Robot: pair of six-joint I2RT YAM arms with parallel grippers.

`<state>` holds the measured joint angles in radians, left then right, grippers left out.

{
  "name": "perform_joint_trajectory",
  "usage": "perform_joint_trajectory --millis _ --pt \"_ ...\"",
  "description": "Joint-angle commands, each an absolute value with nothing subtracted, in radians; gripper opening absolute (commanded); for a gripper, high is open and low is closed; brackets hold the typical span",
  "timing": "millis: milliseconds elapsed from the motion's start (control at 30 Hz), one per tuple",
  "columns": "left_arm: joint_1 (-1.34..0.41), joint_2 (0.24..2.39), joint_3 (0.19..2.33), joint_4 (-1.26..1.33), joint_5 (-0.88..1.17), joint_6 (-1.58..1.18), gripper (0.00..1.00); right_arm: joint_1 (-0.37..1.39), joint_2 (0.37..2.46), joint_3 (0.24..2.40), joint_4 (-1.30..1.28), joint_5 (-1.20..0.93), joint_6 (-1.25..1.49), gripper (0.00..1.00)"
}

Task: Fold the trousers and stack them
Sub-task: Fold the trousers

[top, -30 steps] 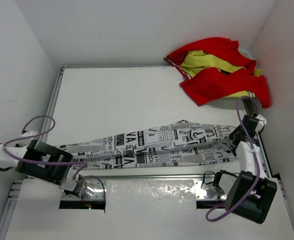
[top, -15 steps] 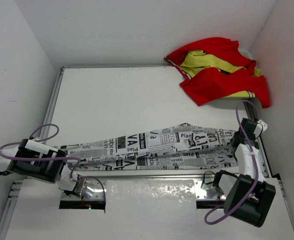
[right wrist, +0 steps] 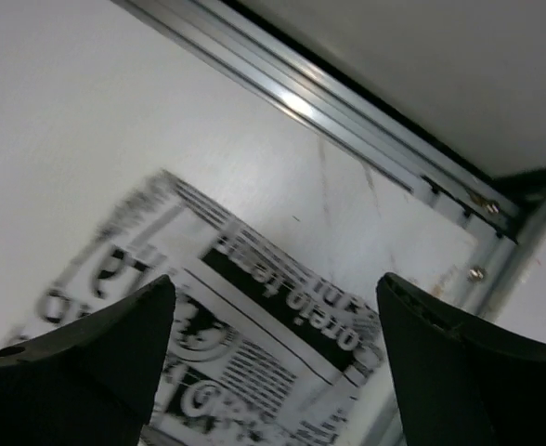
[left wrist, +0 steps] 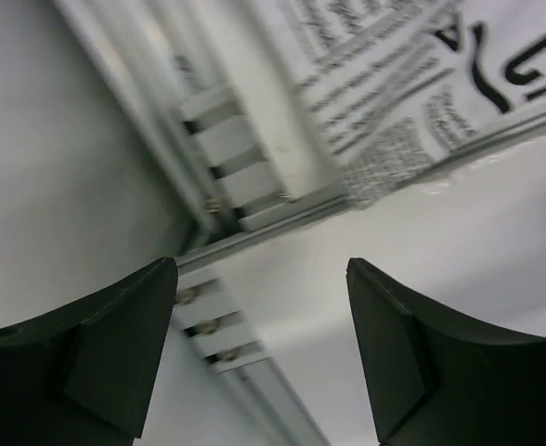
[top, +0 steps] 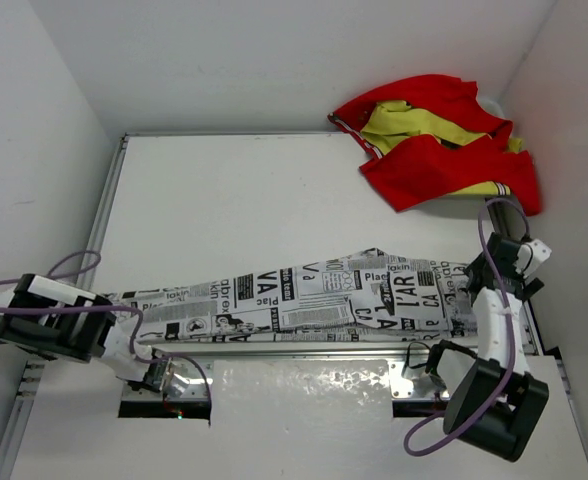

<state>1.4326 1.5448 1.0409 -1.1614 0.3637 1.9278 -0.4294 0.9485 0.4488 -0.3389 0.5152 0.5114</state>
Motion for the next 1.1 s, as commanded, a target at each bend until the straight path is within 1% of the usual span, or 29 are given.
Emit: perform_joint_trajectory --millis 0,33,67,100,133,167,233,267,333,367,400,500,567,633,733,867,900,1067 --pt "1.416 1.508 1.120 -1.300 0.509 1.905 0.68 -0.413 0.916 0.566 -0.235 0.442 0.453 0.82" --pt "1.392 1.488 1.109 -1.293 0.526 1.866 0.66 -0.385 0.919 0.577 -0.216 0.335 0.430 0.73" --pt "1.318 1.439 1.060 -1.225 0.526 1.811 0.65 -0.364 0.925 0.592 -0.203 0.295 0.425 0.69" --pt "1.272 1.415 1.028 -1.172 0.508 1.676 0.65 -0.306 0.933 0.600 -0.207 0.273 0.416 0.65" --pt "1.237 1.392 0.952 -1.108 0.464 1.610 0.66 -0.272 0.940 0.610 -0.219 0.270 0.411 0.59" --pt "1.188 1.352 0.913 -0.988 0.448 1.518 0.69 -0.206 0.956 0.611 -0.248 0.275 0.407 0.56" --pt "1.164 1.333 0.841 -0.884 0.425 1.442 0.71 -0.157 0.974 0.586 -0.274 0.262 0.417 0.55" --pt "1.152 1.338 0.833 -0.823 0.420 1.387 0.71 -0.140 0.982 0.572 -0.300 0.249 0.431 0.52" --pt "1.149 1.351 0.822 -0.786 0.416 1.358 0.71 -0.117 1.003 0.520 -0.311 0.226 0.477 0.48" --pt "1.135 1.364 0.818 -0.763 0.414 1.350 0.71 -0.114 1.009 0.500 -0.317 0.209 0.494 0.43" --pt "1.123 1.367 0.810 -0.749 0.413 1.336 0.70 -0.109 1.025 0.480 -0.318 0.207 0.526 0.42" --pt "1.062 1.367 0.732 -0.645 0.385 1.281 0.68 -0.109 1.081 0.425 -0.318 0.216 0.570 0.38" --pt "1.004 1.374 0.697 -0.533 0.356 1.208 0.67 -0.109 1.138 0.416 -0.295 0.192 0.565 0.38" --pt "0.973 1.393 0.664 -0.423 0.330 1.157 0.67 -0.109 1.256 0.457 -0.313 0.184 0.565 0.38" --pt "0.930 1.454 0.670 -0.323 0.333 1.025 0.64 -0.110 1.406 0.529 -0.316 0.195 0.543 0.39" --pt "0.888 1.502 0.698 -0.239 0.344 0.919 0.64 -0.118 1.535 0.635 -0.272 0.230 0.508 0.40" --pt "0.876 1.509 0.710 -0.224 0.344 0.905 0.64 -0.120 1.557 0.691 -0.270 0.238 0.502 0.40" --pt "0.808 1.549 0.762 -0.190 0.363 0.818 0.65 -0.121 1.670 0.862 -0.305 0.241 0.483 0.41"
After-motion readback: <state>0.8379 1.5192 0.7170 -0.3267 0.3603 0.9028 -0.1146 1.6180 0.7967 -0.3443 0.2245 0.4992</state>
